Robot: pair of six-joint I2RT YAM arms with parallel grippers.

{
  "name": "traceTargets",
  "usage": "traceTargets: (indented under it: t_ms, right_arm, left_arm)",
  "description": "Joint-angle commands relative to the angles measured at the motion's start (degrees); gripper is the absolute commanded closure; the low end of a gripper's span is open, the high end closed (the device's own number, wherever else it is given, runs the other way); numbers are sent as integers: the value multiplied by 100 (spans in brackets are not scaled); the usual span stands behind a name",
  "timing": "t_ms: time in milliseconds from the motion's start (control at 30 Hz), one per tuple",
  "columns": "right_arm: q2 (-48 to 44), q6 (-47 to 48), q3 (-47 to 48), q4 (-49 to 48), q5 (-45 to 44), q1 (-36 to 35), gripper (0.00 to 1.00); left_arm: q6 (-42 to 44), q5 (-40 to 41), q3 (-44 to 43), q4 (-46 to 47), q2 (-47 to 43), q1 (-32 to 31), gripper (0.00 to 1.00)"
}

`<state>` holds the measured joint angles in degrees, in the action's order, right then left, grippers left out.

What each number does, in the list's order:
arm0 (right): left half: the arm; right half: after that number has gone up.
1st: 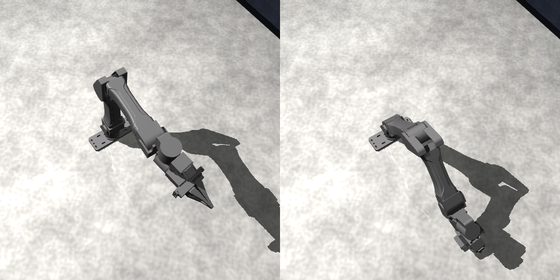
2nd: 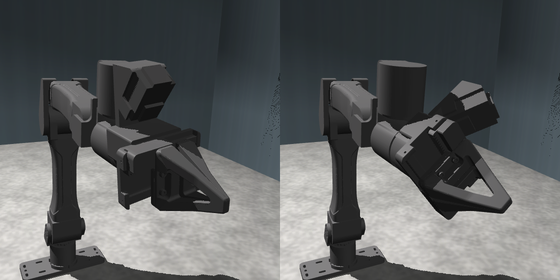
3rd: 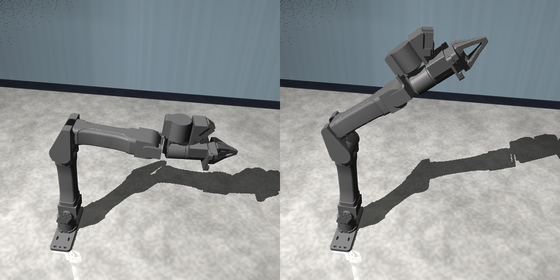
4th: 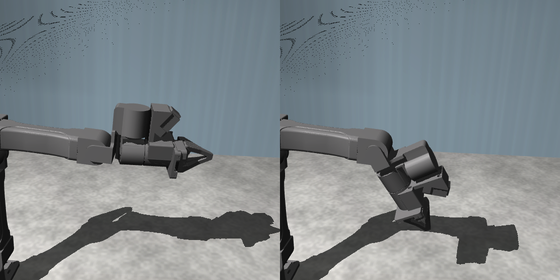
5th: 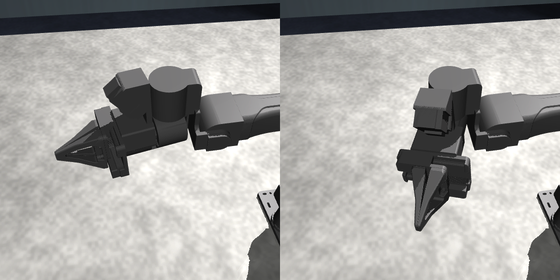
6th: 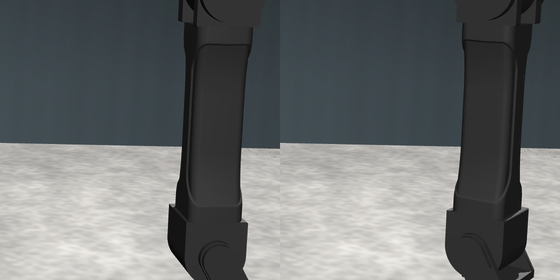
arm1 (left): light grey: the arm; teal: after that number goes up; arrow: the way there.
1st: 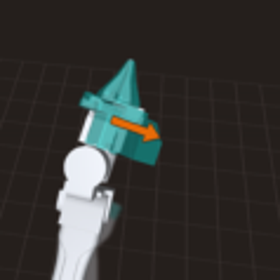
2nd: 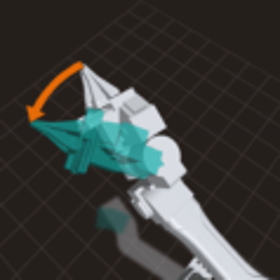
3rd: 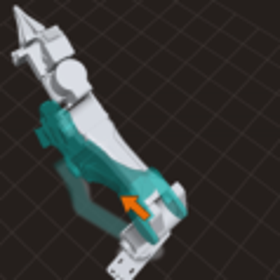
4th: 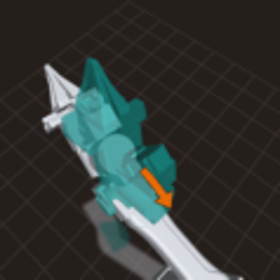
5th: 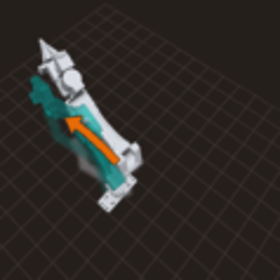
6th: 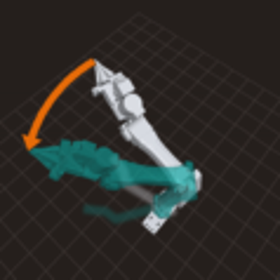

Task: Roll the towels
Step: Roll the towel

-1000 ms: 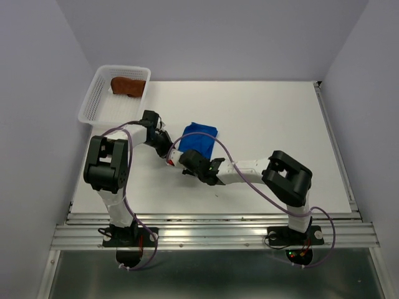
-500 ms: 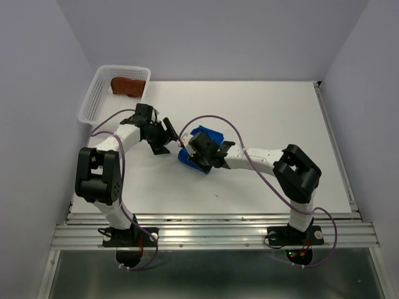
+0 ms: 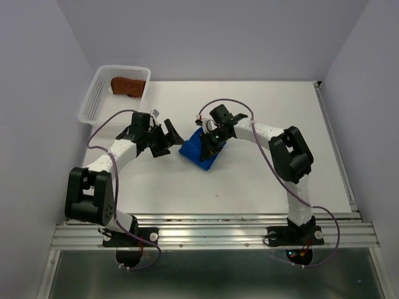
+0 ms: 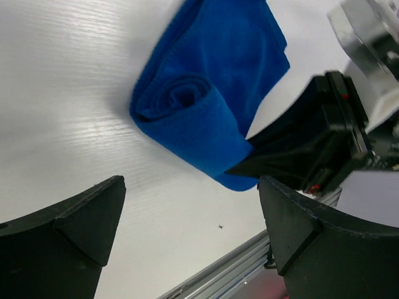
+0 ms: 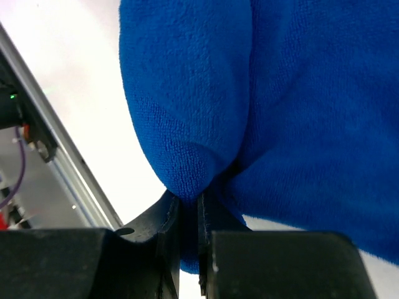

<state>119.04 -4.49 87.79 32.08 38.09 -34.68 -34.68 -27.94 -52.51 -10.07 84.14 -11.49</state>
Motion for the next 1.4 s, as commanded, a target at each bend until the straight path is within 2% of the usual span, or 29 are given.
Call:
traceTargets:
  t_ms: [0, 33, 333, 567, 667, 733, 767, 833, 867, 900, 1000, 1033, 1100, 1300, 1367]
  right_arm:
    - [443, 369, 738, 1097, 911, -30, 99]
    - [653, 501, 1018, 1412, 911, -30, 99]
    - [1288, 590, 1811, 1758, 1298, 145, 99]
    - [1578, 554, 1847, 1732, 1307, 260, 99]
    - [1639, 607, 1856, 1723, 1324, 260, 96]
    - [1648, 599, 1891, 1723, 1211, 260, 93]
    - [1648, 538, 1917, 1723, 1132, 260, 82]
    - [1605, 519, 1987, 1714, 921, 260, 78]
    - [1561, 502, 1996, 1697, 842, 260, 73]
    - [1491, 493, 1970, 1662, 745, 260, 66]
    - [983, 519, 1760, 1390, 437, 260, 56]
    - [832, 519, 1690, 1224, 271, 260, 48]
    - [376, 502, 1444, 1039, 86, 260, 44]
    - [-977, 615, 303, 116, -1250, 41, 34]
    - [-1233, 738, 29, -173, -1626, -91, 34]
  left_arm:
    - [198, -404, 267, 812, -187, -248, 1]
    - [163, -361, 311, 926, -170, -301, 1]
    - [-13, -19, 259, 1112, 506, -433, 1]
    - [-48, 228, 83, 1033, 1025, -469, 5]
    - [-74, 377, -66, 1024, 1332, -486, 8]
    - [-109, 447, -206, 1015, 1587, -504, 15]
    - [-92, 474, -250, 1015, 1658, -512, 19]
    - [-136, 737, -408, 1015, 1878, -548, 31]
    - [-119, 773, -461, 867, 1930, -556, 38]
    - [-179, 930, -540, 822, 1974, -583, 52]
    - [-145, 1010, -655, 620, 2054, -635, 73]
    - [-119, 1062, -681, 550, 2054, -670, 84]
    - [-92, 1124, -743, 436, 2054, -697, 95]
    - [40, 1169, -1182, -127, 2107, -732, 99]
    - [101, 1133, -1287, -319, 2124, -758, 99]
